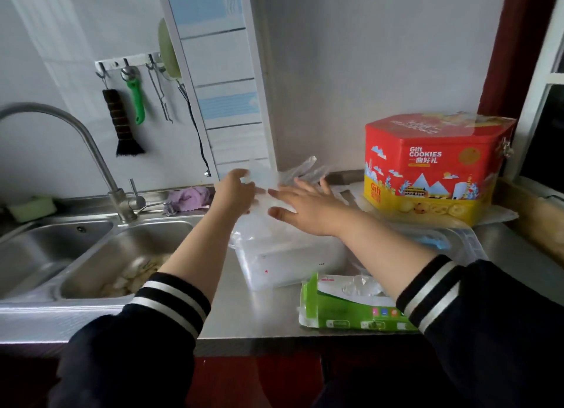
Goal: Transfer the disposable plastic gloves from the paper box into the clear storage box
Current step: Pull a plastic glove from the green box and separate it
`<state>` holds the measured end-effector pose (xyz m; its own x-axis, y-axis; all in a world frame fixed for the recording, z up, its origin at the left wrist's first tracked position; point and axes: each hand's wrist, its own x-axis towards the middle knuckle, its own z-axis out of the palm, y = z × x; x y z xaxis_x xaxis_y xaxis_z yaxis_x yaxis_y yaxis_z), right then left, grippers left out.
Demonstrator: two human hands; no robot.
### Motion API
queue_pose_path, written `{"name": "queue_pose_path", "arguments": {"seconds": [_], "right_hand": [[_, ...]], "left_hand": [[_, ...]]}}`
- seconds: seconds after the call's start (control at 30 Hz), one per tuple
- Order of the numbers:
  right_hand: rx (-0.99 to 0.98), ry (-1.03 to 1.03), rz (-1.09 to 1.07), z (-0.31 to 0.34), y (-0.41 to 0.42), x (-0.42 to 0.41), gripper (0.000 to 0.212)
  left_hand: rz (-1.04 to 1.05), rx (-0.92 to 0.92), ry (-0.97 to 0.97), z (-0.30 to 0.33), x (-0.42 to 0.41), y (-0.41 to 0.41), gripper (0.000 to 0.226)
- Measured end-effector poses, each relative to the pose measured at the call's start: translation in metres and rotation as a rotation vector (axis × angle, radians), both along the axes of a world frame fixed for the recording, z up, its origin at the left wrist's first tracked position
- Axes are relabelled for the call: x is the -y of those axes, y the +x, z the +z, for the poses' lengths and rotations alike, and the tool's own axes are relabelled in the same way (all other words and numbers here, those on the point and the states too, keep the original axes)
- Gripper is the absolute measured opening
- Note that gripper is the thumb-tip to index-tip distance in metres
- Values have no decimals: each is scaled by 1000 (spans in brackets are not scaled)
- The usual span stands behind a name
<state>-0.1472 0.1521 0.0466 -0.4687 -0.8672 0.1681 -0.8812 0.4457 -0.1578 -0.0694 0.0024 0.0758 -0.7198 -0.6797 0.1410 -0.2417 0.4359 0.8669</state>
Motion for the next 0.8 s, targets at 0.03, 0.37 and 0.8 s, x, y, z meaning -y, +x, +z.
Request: {"name": "queue_pose_path", "arguments": {"seconds": [0.03,0.37,0.8], "right_hand": [[45,28,-16,-3,-3,4,67],[125,222,-46,-13,-26,25,51],[1017,-852,-284,0,-42,11,11]], "left_hand": [[15,52,-92,-8,6,-2,42],[-120,31,-884,-31,-3,19,40],[-323,550,-714,-47,-4,19,47]]}}
